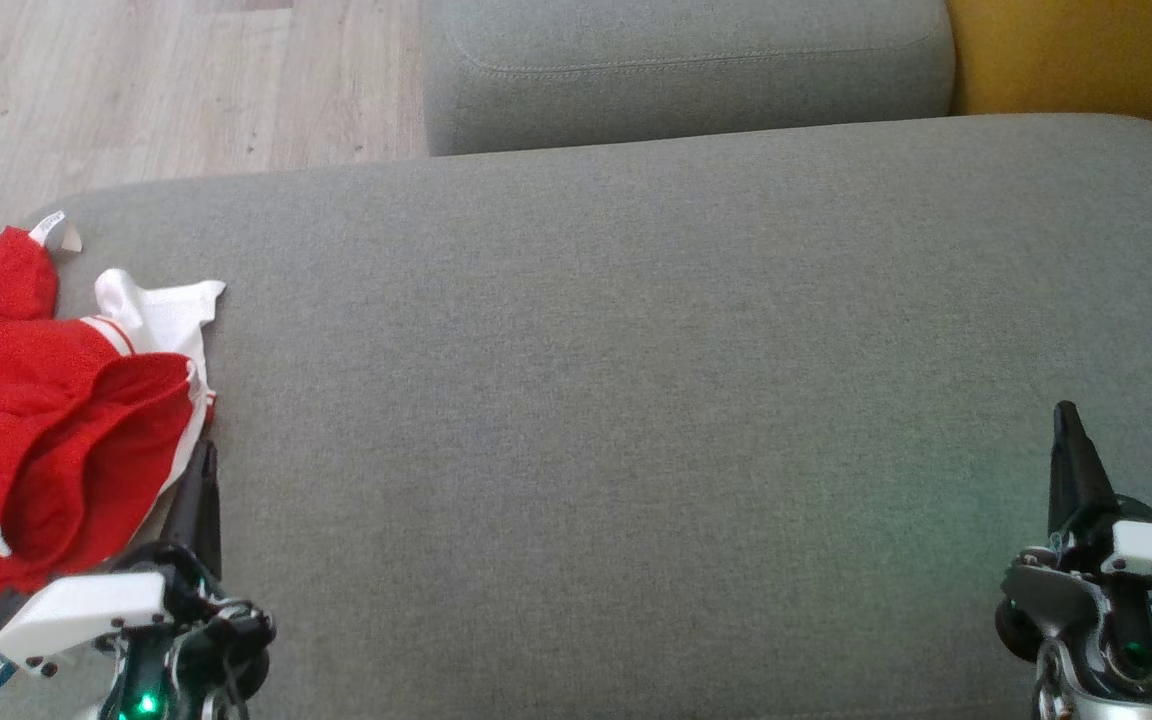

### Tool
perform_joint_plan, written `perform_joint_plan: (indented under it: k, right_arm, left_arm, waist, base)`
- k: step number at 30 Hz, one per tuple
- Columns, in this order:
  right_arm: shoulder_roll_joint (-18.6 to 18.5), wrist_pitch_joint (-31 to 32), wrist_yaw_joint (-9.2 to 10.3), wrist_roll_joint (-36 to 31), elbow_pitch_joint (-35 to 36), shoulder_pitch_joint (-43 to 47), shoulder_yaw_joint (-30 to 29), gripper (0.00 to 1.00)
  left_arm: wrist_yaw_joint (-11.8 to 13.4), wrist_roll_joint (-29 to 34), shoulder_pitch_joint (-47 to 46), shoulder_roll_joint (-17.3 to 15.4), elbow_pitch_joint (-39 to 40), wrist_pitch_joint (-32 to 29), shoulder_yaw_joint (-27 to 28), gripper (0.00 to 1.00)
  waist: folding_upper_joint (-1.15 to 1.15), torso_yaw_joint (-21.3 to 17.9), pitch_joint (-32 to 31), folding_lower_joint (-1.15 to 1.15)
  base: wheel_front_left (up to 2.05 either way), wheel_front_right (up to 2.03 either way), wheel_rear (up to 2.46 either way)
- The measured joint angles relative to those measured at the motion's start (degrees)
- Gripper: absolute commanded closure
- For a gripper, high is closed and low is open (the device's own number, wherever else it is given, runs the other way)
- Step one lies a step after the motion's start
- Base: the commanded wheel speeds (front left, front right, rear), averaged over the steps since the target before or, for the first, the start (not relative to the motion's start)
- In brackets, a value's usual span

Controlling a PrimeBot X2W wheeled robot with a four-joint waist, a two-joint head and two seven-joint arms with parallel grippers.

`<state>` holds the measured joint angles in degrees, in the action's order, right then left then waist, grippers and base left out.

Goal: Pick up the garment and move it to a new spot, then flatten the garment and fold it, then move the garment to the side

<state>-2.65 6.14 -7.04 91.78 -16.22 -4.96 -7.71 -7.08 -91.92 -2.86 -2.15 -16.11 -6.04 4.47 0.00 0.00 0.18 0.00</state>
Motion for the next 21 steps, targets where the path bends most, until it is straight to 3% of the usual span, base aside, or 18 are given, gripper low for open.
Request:
perform_joint_plan:
  k: [3,4,8,21]
  right_arm:
    - [0.0,0.0,0.0,0.0,0.0,0.0,0.0,1.0]
    - [0.02,-0.01,0.0,-0.02,-0.43,0.0,0.02,0.0]
    - [0.24,-0.07,0.01,-0.01,-3.19,1.75,0.13,0.0]
    - [0.26,-1.6,0.01,0.51,-1.41,2.52,2.02,0.0]
  left_arm:
    - [0.0,0.0,0.0,0.0,0.0,0.0,0.0,1.0]
    - [0.02,0.0,0.08,0.03,-0.37,0.05,-0.04,0.0]
    - [0.21,0.0,2.56,0.6,-3.13,0.12,-0.22,0.0]
    - [0.26,0.96,2.77,0.62,-2.16,2.2,-1.05,0.0]
  waist:
    - [0.0,0.0,0.0,0.0]
    - [0.0,0.0,0.0,0.0]
    - [0.0,0.01,0.01,0.0]
    - [0.0,0.04,0.0,0.0]
  base:
    - [0.0,0.0,0.0]
    - [0.0,0.0,0.0]
    - [0.0,0.0,0.0]
    - [0.0,0.0,0.0]
